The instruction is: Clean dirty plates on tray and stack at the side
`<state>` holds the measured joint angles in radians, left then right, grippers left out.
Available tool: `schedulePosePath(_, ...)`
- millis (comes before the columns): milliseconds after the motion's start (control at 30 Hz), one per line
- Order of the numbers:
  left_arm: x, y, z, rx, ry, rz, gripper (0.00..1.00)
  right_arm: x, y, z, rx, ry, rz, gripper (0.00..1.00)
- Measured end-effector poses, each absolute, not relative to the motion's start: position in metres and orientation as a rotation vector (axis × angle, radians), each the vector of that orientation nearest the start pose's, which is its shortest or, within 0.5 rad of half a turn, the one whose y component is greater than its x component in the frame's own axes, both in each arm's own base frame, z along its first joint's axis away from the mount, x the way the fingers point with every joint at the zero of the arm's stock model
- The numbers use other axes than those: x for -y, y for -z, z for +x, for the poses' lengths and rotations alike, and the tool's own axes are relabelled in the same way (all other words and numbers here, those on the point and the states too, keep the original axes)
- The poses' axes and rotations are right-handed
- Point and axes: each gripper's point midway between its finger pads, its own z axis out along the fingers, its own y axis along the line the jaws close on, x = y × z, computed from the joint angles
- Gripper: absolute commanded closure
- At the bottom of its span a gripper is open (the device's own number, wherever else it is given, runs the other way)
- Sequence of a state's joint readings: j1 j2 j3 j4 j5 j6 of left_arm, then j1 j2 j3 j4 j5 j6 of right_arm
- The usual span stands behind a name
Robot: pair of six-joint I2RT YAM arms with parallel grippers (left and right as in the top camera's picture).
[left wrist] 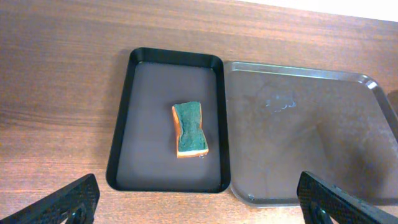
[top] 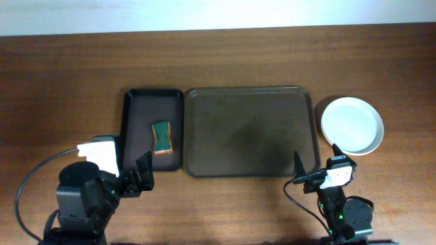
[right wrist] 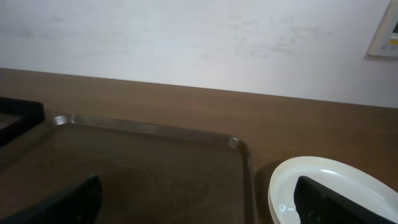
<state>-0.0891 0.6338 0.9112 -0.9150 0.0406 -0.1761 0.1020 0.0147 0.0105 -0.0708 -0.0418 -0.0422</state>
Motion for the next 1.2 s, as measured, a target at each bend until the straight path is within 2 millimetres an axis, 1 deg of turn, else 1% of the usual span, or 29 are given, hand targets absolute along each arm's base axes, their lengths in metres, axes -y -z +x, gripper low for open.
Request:
schedulePosePath(567,0.027,-0.249,0.222,-2.211,0.192,-0.074,0.0,-0.032,-0.158,0.244,-1.639,-0.078,-0.153,0.01)
schedulePosePath(700,0.02,-0.248,0.214,-2.181,0.153,-0.078,0.0,-0.032,-0.158,0.244,-1.639,-0.077,-0.153,0.01)
schedulePosePath(733,0.019,-0.247,0.212,-2.148,0.145,-0.08,0.0,-0.032,-0.158,0.244,-1.639,-0.078,-0.154,0.01)
schedulePosePath(833,0.013,-0.23,0.208,-2.071,0.121,-0.092,0.0,-0.032,-0.158,0.244,-1.639,-0.077,-0.154,0.01)
schedulePosePath(900,0.009,-0.218,0.21,-2.019,0.11,-0.106,0.0,-0.032,-0.158,0.244,-1.639,-0.077,-0.154,0.01)
schedulePosePath(967,0.007,-0.201,0.209,-1.983,0.103,-0.117,0.0,-0.032,-0.158,0.244,-1.638,-0.077,-0.154,0.01)
schedulePosePath(1100,0.006,-0.184,0.218,-1.859,0.11,-0.118,0.01,-0.032,-0.158,0.244,-1.638,-0.075,-0.155,0.01)
schedulePosePath(1200,0.006,-0.18,0.227,-1.755,0.117,-0.114,0.0,-0.032,-0.158,0.244,-1.638,-0.075,-0.156,0.01)
